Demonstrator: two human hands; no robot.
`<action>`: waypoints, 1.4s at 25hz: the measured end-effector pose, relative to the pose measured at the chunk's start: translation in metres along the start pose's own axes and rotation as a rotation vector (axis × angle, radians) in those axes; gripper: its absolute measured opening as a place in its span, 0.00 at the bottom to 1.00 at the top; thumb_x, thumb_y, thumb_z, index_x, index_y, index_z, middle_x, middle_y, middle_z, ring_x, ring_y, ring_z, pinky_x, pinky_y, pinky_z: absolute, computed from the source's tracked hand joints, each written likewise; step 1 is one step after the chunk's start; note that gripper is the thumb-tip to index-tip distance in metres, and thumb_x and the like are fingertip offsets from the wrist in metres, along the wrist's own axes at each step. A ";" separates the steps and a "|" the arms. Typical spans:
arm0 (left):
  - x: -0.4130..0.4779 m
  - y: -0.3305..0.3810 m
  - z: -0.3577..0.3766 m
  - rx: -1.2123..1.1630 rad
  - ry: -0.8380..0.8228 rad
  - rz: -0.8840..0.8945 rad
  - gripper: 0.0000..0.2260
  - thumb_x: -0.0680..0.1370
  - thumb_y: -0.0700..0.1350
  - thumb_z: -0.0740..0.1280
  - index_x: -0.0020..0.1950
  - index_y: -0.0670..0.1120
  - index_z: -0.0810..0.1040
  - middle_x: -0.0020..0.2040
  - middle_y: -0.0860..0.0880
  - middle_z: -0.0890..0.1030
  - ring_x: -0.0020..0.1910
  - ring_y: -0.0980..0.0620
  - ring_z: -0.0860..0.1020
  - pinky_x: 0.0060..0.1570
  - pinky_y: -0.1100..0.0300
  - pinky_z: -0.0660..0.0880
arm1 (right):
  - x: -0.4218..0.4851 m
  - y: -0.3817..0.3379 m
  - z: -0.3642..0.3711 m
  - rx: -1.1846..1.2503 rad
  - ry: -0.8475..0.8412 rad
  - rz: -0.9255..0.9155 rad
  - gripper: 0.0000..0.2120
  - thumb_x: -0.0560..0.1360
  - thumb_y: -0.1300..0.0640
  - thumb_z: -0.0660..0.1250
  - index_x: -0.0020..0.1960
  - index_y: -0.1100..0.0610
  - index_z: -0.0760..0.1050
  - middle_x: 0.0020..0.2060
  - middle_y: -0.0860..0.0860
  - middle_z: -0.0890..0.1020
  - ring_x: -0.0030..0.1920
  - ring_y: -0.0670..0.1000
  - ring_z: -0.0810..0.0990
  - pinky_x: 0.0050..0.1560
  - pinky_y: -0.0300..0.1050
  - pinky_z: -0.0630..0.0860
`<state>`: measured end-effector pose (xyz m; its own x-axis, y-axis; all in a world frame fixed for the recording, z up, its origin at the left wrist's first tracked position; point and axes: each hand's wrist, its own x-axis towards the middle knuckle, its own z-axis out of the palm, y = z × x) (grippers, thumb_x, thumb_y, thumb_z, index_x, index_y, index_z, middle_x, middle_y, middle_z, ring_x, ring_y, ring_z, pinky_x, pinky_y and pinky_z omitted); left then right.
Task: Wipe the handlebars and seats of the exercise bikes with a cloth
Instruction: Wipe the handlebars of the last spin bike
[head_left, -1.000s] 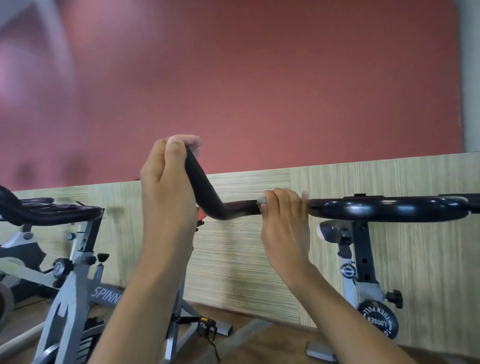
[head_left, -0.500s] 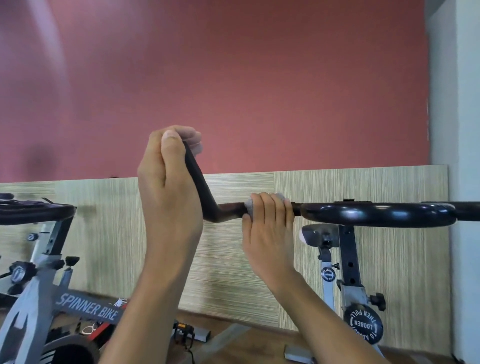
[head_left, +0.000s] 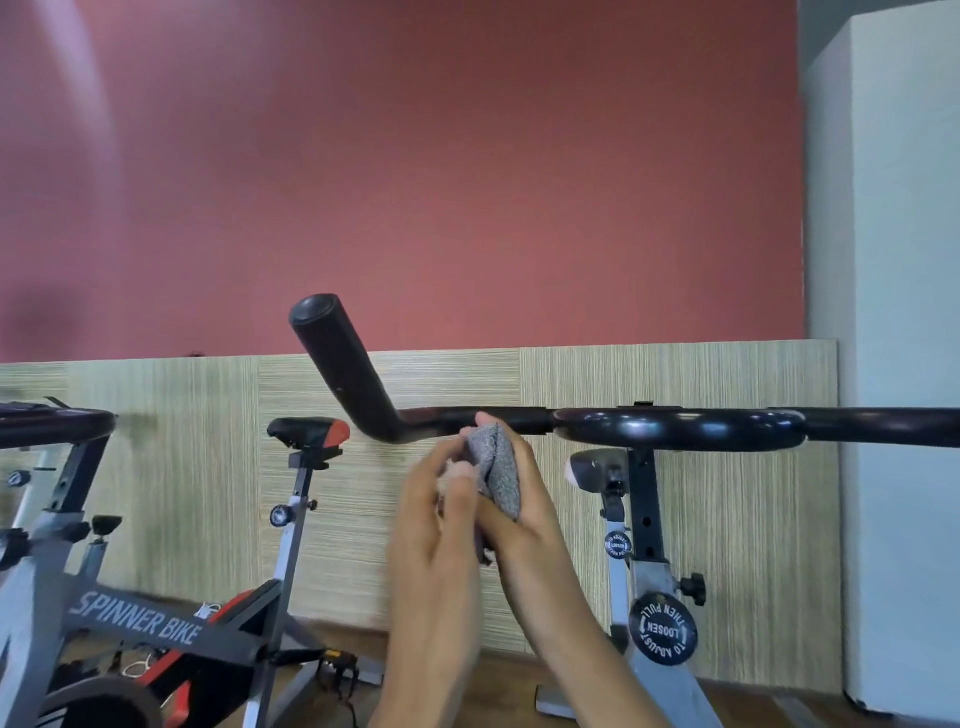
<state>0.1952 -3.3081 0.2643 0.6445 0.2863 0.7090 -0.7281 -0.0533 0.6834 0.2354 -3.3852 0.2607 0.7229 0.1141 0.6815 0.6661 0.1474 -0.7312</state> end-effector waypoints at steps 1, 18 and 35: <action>-0.004 0.000 0.004 -0.014 -0.115 -0.028 0.16 0.81 0.61 0.56 0.67 0.63 0.73 0.62 0.67 0.77 0.60 0.72 0.74 0.59 0.67 0.73 | -0.012 -0.007 0.001 0.049 -0.028 0.024 0.25 0.78 0.46 0.65 0.74 0.44 0.66 0.67 0.39 0.77 0.65 0.40 0.76 0.61 0.36 0.75; 0.036 -0.055 0.082 -0.324 -0.211 0.057 0.23 0.82 0.39 0.63 0.75 0.54 0.67 0.73 0.58 0.72 0.72 0.59 0.69 0.74 0.48 0.66 | -0.015 -0.084 -0.120 -0.816 0.599 -0.593 0.15 0.81 0.46 0.56 0.57 0.50 0.79 0.56 0.37 0.78 0.62 0.39 0.75 0.68 0.52 0.70; 0.054 -0.082 0.117 -0.620 -0.134 0.131 0.23 0.83 0.50 0.49 0.72 0.42 0.72 0.70 0.46 0.77 0.72 0.48 0.71 0.75 0.41 0.61 | 0.005 -0.054 -0.131 -0.682 0.684 -0.737 0.17 0.82 0.52 0.55 0.63 0.56 0.78 0.67 0.48 0.78 0.72 0.47 0.71 0.73 0.53 0.68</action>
<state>0.3176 -3.4003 0.2668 0.5352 0.1913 0.8228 -0.7769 0.4937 0.3906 0.2278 -3.5216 0.2995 -0.0596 -0.3513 0.9344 0.7697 -0.6122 -0.1811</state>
